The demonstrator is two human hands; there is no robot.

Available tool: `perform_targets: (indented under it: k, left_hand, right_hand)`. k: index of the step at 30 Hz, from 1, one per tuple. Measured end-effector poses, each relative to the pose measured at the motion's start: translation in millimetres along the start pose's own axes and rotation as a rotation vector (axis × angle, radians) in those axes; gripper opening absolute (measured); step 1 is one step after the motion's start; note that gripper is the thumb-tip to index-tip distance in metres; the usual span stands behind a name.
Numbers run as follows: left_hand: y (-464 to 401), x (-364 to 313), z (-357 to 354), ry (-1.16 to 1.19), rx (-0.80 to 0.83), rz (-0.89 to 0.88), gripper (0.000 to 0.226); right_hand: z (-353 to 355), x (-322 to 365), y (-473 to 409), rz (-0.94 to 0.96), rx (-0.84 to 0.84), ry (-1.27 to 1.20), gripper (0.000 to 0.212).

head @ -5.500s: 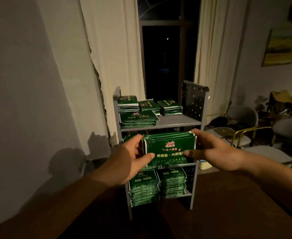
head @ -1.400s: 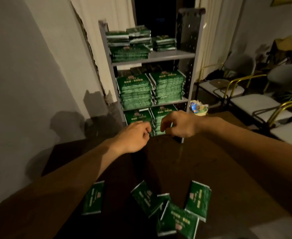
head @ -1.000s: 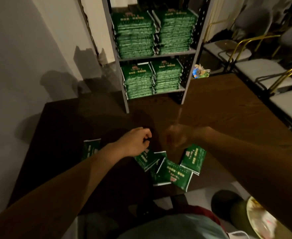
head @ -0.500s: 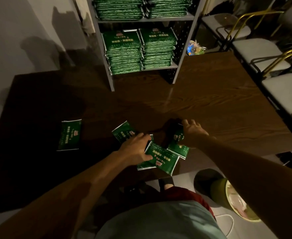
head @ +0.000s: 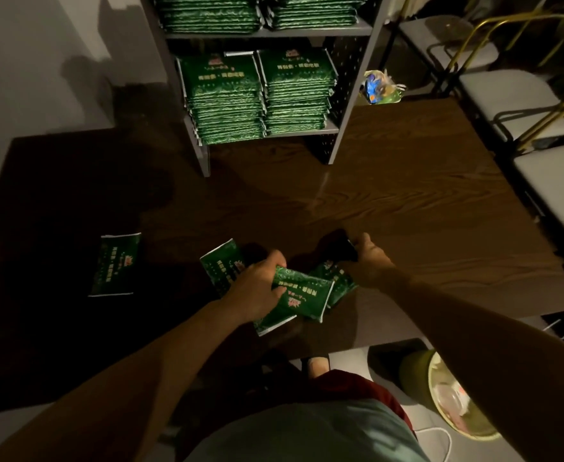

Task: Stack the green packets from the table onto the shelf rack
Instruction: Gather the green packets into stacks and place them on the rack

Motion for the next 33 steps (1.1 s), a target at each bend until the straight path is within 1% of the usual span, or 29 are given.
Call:
perform_targets:
  k: [3, 4, 7, 8, 9, 10, 11, 12, 13, 14, 15, 16, 17, 18, 20, 21, 23, 24, 25, 27, 28, 29, 32, 33]
  left_hand:
    - [-6.6, 9.0, 6.9, 0.259, -0.034, 0.091, 0.028]
    - [-7.7, 11.5, 9.9, 0.321, -0.052, 0.123, 0.030]
    - [-11.1, 15.8, 20.1, 0.435, -0.130, 0.156, 0.024]
    - [-12.0, 17.0, 23.6, 0.448, -0.156, 0.157, 0.024]
    - [-12.5, 17.3, 27.6, 0.459, -0.186, 0.153, 0.026]
    - [-12.8, 17.8, 32.2, 0.478, -0.214, 0.151, 0.030]
    - [-13.2, 17.6, 34.9, 0.509, -0.231, 0.155, 0.035]
    - [-12.3, 17.0, 39.1, 0.554, -0.245, 0.161, 0.041]
    - [-10.7, 17.2, 43.2, 0.599, -0.257, 0.177, 0.049]
    - [-9.9, 16.6, 47.0, 0.643, -0.276, 0.186, 0.058]
    - [-7.3, 16.3, 52.2, 0.681, -0.303, 0.200, 0.063]
    - [-4.5, 16.6, 56.5, 0.723, -0.328, 0.210, 0.060]
    - [-1.3, 18.1, 61.3, 0.758, -0.342, 0.226, 0.050]
    - [0.3, 18.4, 62.9, 0.787, -0.335, 0.241, 0.038]
    - [6.1, 21.9, 67.8, 0.821, -0.316, 0.262, 0.023]
    - [10.3, 26.9, 74.4, 0.839, -0.327, 0.258, 0.018]
    - [11.8, 34.7, 85.6, 0.896, -0.404, 0.248, 0.016]
    - [12.7, 41.9, 93.7, 0.919, -0.464, 0.246, 0.017]
    - [16.0, 49.7, 102.7, 0.925, -0.524, 0.249, 0.019]
    - [21.7, 64.8, 116.7, 0.910, -0.594, 0.278, 0.022]
    - [24.3, 74.3, 121.8, 0.910, -0.615, 0.296, 0.022]
    - [26.5, 81.7, 125.2, 0.915, -0.625, 0.315, 0.021]
    - [31.2, 96.1, 126.4, 0.923, -0.618, 0.358, 0.017]
    - [33.1, 99.7, 126.2, 0.915, -0.609, 0.366, 0.017]
  right_hand:
    - [-1.9, 0.6, -6.7, -0.058, 0.024, -0.245, 0.026]
    - [-4.3, 1.1, -9.0, -0.075, 0.047, -0.317, 0.024]
    - [-7.1, 15.1, -0.5, -0.115, 0.183, -0.489, 0.035]
    - [-6.0, 22.5, 0.1, -0.083, 0.193, -0.539, 0.036]
    - [-4.4, 32.2, 2.9, -0.053, 0.208, -0.602, 0.036]
    - [-5.2, 45.3, 8.9, -0.040, 0.270, -0.650, 0.035]
    - [-3.6, 57.2, 13.8, -0.028, 0.290, -0.720, 0.040]
    - [-8.6, 62.6, 11.0, -0.051, 0.310, -0.749, 0.054]
    - [-13.9, 70.3, 8.9, 0.014, 0.364, -0.686, 0.065]
    - [-9.4, 82.0, 17.5, 0.051, 0.403, -0.622, 0.062]
    - [-7.5, 88.9, 15.9, 0.109, 0.396, -0.550, 0.048]
    - [-2.6, 94.7, 21.6, 0.141, 0.381, -0.467, 0.028]
    - [-3.0, 102.6, 22.2, 0.166, 0.372, -0.428, 0.016]
    - [-2.0, 104.4, 22.6, 0.167, 0.357, -0.424, 0.015]
    - [-11.4, 113.2, 21.0, 0.153, 0.398, -0.420, 0.019]
    - [-17.0, 125.5, 20.5, 0.145, 0.398, -0.468, 0.025]
    - [-24.5, 125.4, 12.8, 0.002, 0.350, -0.635, 0.038]
    - [-26.9, 123.5, 11.0, -0.043, 0.310, -0.614, 0.040]
    - [-29.3, 121.4, 8.9, -0.048, 0.270, -0.505, 0.038]
    - [-36.4, 115.8, 6.9, 0.024, 0.201, -0.174, 0.030]
    - [-40.8, 116.0, 8.8, 0.044, 0.180, -0.033, 0.029]
    - [-45.2, 116.3, 13.1, 0.048, 0.195, 0.052, 0.032]
    - [-56.4, 122.5, 25.6, 0.043, 0.247, 0.322, 0.059]
    - [-57.4, 126.9, 30.5, 0.046, 0.239, 0.401, 0.059]
Point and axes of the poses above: each hand's wrist, its own y-axis away from the middle knuckle, its own z-axis out of the back of the hand, x = y × z, the point moved 7 cm from there along -y, towards the middle knuckle, and after that the axes turned 13 degrees about y, right-handed, at the moved point
